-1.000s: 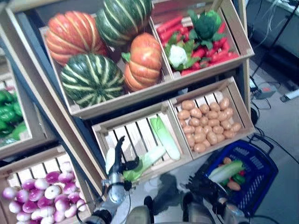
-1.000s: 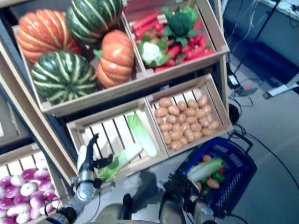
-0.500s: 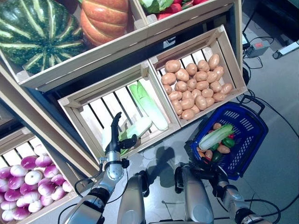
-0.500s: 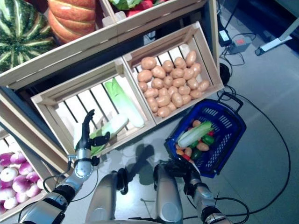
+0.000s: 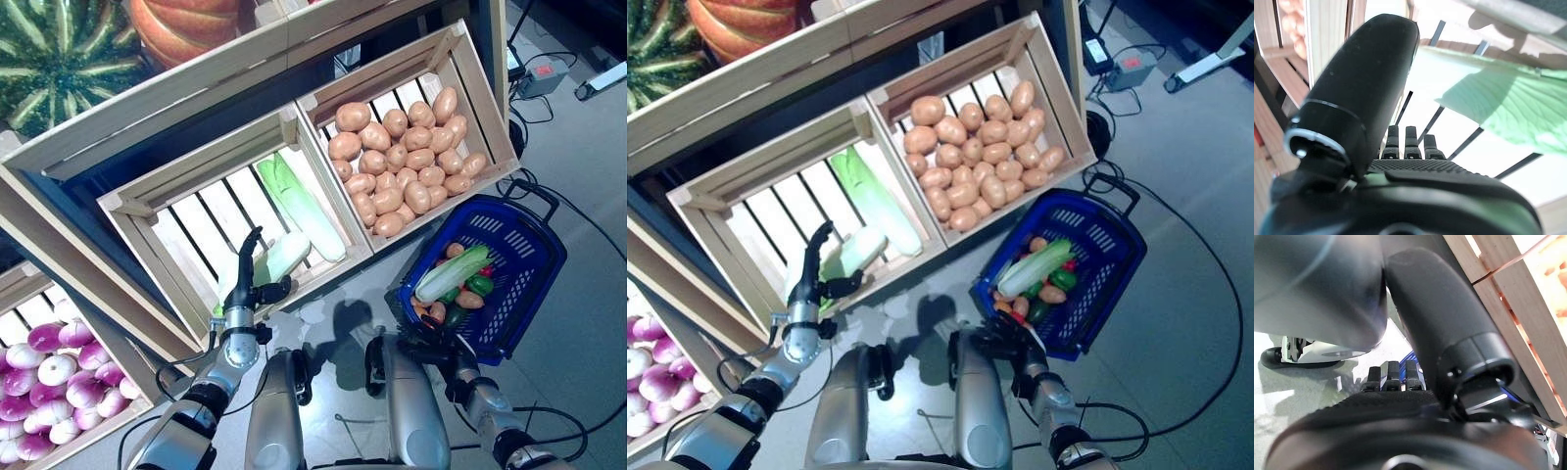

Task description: Put vegetables into the basket

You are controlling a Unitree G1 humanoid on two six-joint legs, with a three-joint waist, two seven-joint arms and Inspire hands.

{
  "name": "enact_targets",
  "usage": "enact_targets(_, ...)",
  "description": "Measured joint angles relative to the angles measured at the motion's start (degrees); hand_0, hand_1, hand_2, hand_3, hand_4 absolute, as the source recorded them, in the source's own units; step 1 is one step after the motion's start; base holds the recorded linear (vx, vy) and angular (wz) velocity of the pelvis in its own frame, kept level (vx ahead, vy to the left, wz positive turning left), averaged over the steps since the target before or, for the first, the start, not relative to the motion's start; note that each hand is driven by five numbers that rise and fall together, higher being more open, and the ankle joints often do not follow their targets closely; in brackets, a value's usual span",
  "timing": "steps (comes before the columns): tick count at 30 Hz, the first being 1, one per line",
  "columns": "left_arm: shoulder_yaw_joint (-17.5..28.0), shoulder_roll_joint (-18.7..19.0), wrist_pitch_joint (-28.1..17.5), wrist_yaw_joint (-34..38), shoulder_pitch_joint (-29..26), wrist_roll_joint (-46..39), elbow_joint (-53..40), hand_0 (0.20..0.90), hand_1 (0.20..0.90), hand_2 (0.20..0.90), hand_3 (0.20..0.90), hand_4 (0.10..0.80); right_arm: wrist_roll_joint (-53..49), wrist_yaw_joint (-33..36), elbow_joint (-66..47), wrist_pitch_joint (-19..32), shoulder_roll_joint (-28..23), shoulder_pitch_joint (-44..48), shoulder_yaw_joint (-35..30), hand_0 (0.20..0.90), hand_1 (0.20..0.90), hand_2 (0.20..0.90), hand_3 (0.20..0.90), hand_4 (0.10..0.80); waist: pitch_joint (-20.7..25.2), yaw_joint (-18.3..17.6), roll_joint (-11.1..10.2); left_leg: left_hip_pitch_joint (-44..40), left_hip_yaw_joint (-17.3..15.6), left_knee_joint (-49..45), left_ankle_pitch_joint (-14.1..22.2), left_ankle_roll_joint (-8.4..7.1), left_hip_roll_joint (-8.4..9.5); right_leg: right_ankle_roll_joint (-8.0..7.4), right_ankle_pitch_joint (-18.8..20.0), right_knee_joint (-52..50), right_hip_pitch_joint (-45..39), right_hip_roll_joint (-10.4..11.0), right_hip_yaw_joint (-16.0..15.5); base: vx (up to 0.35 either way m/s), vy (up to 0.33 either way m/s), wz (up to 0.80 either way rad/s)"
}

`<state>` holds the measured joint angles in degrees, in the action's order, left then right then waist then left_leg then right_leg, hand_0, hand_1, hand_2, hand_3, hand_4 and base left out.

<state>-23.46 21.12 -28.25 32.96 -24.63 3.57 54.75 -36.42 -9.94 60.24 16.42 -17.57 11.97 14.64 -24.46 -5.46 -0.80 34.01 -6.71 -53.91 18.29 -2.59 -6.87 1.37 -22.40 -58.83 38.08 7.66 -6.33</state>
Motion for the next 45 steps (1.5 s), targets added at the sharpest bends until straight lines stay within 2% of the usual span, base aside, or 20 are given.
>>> enact_targets(7,0.04,4.56,2.13,-3.59,-4.42,-3.90,0.21,0.900,0.900,0.900,0.900,0.800,-0.06,0.00,-3.41,0.01,-0.42,0.18,-0.14,0.900,0.900,0.900,0.900,0.800,-1.56,-1.53,-0.67,3.78,0.01,-5.14,1.55,0.20,-1.08,0.12,-0.65,-4.26,3.71,-0.38,0.69,-0.011,0.008,-0.05)
enact_targets(9,0.02,5.45,3.94,-4.60,-5.87,-4.64,0.50,0.900,0.900,0.900,0.900,0.800,-0.16,0.00,-4.20,0.12,-0.48,0.22,-0.20,0.900,0.900,0.900,0.900,0.800,-1.92,-1.85,-0.73,4.82,0.01,-6.15,1.84,0.18,-1.34,0.12,-0.64,-4.99,4.79,-0.66,0.94,-0.034,0.009,-0.06)
enact_targets(17,-1.42,6.73,11.59,-5.48,-13.36,-6.73,6.09,0.900,0.900,0.900,0.900,0.800,-2.93,0.06,-6.60,0.31,-2.60,1.81,-0.19,0.900,0.900,0.900,0.900,0.800,-3.29,-3.45,-0.98,10.13,0.17,-10.70,2.66,0.45,-2.01,0.52,-0.92,-8.88,9.97,-0.82,1.23,-0.026,0.010,-0.02)
enact_targets(23,-1.48,8.13,12.79,-5.91,-17.10,-8.99,6.71,0.900,0.900,0.900,0.900,0.800,-4.92,1.92,-9.03,0.73,-4.07,2.28,-0.19,0.900,0.900,0.900,0.900,0.800,-3.88,-3.74,-0.93,14.73,0.56,-13.86,2.92,0.41,-2.06,0.72,-1.24,-12.16,14.54,-0.57,1.49,-0.071,0.002,0.04)
enact_targets(24,-1.48,8.98,12.94,-6.02,-18.28,-9.05,6.92,0.900,0.900,0.900,0.900,0.800,-4.98,2.26,-9.15,0.75,-4.25,2.67,-0.19,0.900,0.900,0.900,0.900,0.800,-3.89,-3.82,-0.90,16.04,0.50,-14.41,2.94,0.45,-2.03,0.65,-1.19,-12.45,15.79,-0.52,1.46,-0.129,-0.021,0.06)
enact_targets(25,-1.48,9.87,13.13,-6.09,-19.78,-10.03,7.19,0.900,0.900,0.900,0.900,0.800,-5.03,2.41,-9.95,0.75,-4.50,3.13,-0.16,0.900,0.900,0.900,0.900,0.800,-3.92,-3.89,-0.77,17.57,0.61,-15.56,3.36,1.18,-2.01,0.51,-1.08,-12.47,17.23,-0.56,1.25,-0.118,-0.021,-0.01)
enact_targets(26,-1.42,10.77,13.42,-6.08,-21.16,-11.62,7.43,0.900,0.900,0.900,0.900,0.800,-5.04,2.57,-11.10,0.78,-4.72,3.46,-0.13,0.900,0.900,0.900,0.900,0.800,-3.93,-3.92,-0.71,18.44,0.55,-16.90,4.20,2.63,-2.03,0.09,-0.82,-12.58,18.58,-0.57,1.10,-0.100,-0.019,-0.07)
enact_targets(27,-1.37,11.38,13.77,-6.23,-22.36,-12.70,7.81,0.900,0.900,0.900,0.900,0.800,-5.08,2.82,-11.81,1.01,-4.82,3.67,-0.10,0.900,0.900,0.900,0.900,0.800,-3.99,-3.97,-0.65,18.89,0.74,-17.11,4.31,2.77,-2.03,-0.21,-0.66,-12.67,19.49,-0.58,1.08,-0.084,-0.015,-0.08)
enact_targets(28,-1.06,11.88,14.26,-7.10,-24.64,-13.95,8.91,0.900,0.900,0.900,0.900,0.800,-5.22,3.54,-12.64,1.47,-4.85,4.44,-0.11,0.900,0.900,0.900,0.900,0.800,-4.11,-4.00,-0.48,20.33,0.98,-16.84,4.20,2.58,-2.06,-0.76,-0.33,-12.44,20.78,-0.68,1.12,-0.081,-0.013,0.07)
enact_targets(30,-1.65,12.50,15.68,-9.17,-27.70,-15.40,9.71,0.900,0.900,0.900,0.900,0.800,-6.87,4.43,-13.71,1.69,-4.71,4.51,-0.15,0.900,0.900,0.900,0.900,0.800,-4.26,-4.15,-0.98,21.96,0.33,-16.91,4.13,2.47,-2.22,-0.02,-0.23,-14.25,20.91,-0.98,2.66,-0.074,-0.013,0.32)
enact_targets(32,-2.05,12.98,16.15,-9.76,-29.30,-15.75,9.65,0.900,0.900,0.900,0.900,0.800,-6.87,4.98,-13.72,1.69,-4.84,5.62,0.03,0.900,0.900,0.900,0.900,0.800,-4.34,-4.77,-1.06,22.77,0.09,-19.46,4.93,3.21,-2.18,-0.88,0.23,-13.75,22.42,-0.98,2.78,-0.048,-0.007,0.17)
enact_targets(33,-1.97,13.46,16.47,-9.82,-30.08,-15.77,10.27,0.900,0.900,0.900,0.900,0.800,-6.87,5.02,-13.83,1.69,-4.87,6.41,0.12,0.900,0.900,0.900,0.900,0.800,-4.36,-4.81,-0.99,20.56,0.15,-20.62,7.04,2.30,-2.05,-1.24,0.43,-13.51,23.08,-1.08,2.73,-0.037,-0.006,-0.16)
enact_targets(34,-1.77,13.55,16.65,-10.04,-30.76,-15.80,10.81,0.900,0.900,0.900,0.900,0.800,-6.89,5.23,-13.90,1.70,-4.88,6.92,0.12,0.900,0.900,0.900,0.900,0.800,-4.41,-4.78,-1.01,20.43,0.15,-20.59,7.63,1.65,-2.18,-1.64,0.66,-12.87,23.51,-1.07,2.84,-0.049,-0.010,-0.25)
enact_targets(35,-1.43,13.53,16.95,-10.45,-31.57,-15.79,11.43,0.900,0.900,0.900,0.900,0.800,-6.96,5.76,-13.95,1.71,-4.90,7.89,0.11,0.900,0.900,0.900,0.900,0.800,-4.66,-4.69,-0.70,20.81,-0.07,-19.54,7.58,2.26,-2.99,-1.66,0.98,-13.47,23.77,-1.68,3.06,-0.043,-0.005,-0.12)
enact_targets(36,-1.57,13.60,17.29,-11.08,-32.05,-15.77,11.75,0.900,0.900,0.900,0.900,0.800,-6.97,5.82,-14.03,1.73,-4.84,7.67,0.09,0.900,0.900,0.900,0.900,0.800,-4.66,-4.71,-0.74,21.04,-0.55,-19.66,7.39,2.55,-4.00,-0.65,0.18,-15.85,22.24,-1.56,3.33,-0.044,0.000,-0.06)
enact_targets(37,-1.81,13.76,17.36,-11.28,-32.59,-15.76,11.71,0.900,0.900,0.900,0.900,0.800,-7.06,6.11,-14.19,1.79,-4.94,7.73,0.03,0.900,0.900,0.900,0.900,0.800,-4.89,-4.81,-1.16,21.16,-1.15,-19.71,7.37,2.38,-4.10,-1.58,-1.67,-15.07,21.25,-1.43,3.99,0.000,0.000,0.00)
enact_targets(38,-1.75,14.02,17.34,-11.20,-32.65,-15.75,11.59,0.900,0.900,0.900,0.900,0.800,-7.29,6.18,-14.14,1.80,-4.99,8.09,0.04,0.900,0.900,0.900,0.900,0.800,-4.93,-4.78,-1.17,21.49,-1.24,-19.62,7.30,2.31,-3.99,-1.70,-1.57,-14.59,21.69,-1.47,4.04,-0.018,0.004,-0.15)
enact_targets(39,-1.47,14.46,17.58,-11.06,-32.65,-15.75,11.81,0.300,0.300,0.300,0.300,0.400,-7.29,6.19,-14.34,1.81,-5.01,8.59,0.07,0.900,0.900,0.900,0.900,0.800,-4.92,-4.83,-1.05,21.00,-1.25,-19.41,7.23,2.27,-3.94,-1.79,-1.51,-14.23,22.17,-1.52,4.07,-0.011,0.002,-0.29)
enact_targets(45,-1.01,14.54,18.15,-11.57,-31.59,-15.67,13.29,0.300,0.300,0.300,0.300,0.400,-7.37,6.25,-15.17,2.33,-5.22,6.76,-0.03,0.900,0.900,0.900,0.900,0.800,-4.94,-5.29,-1.01,18.46,-1.67,-16.18,7.00,1.91,-3.81,-1.70,0.12,-10.89,20.13,-1.52,3.79,0.002,0.001,-0.10)
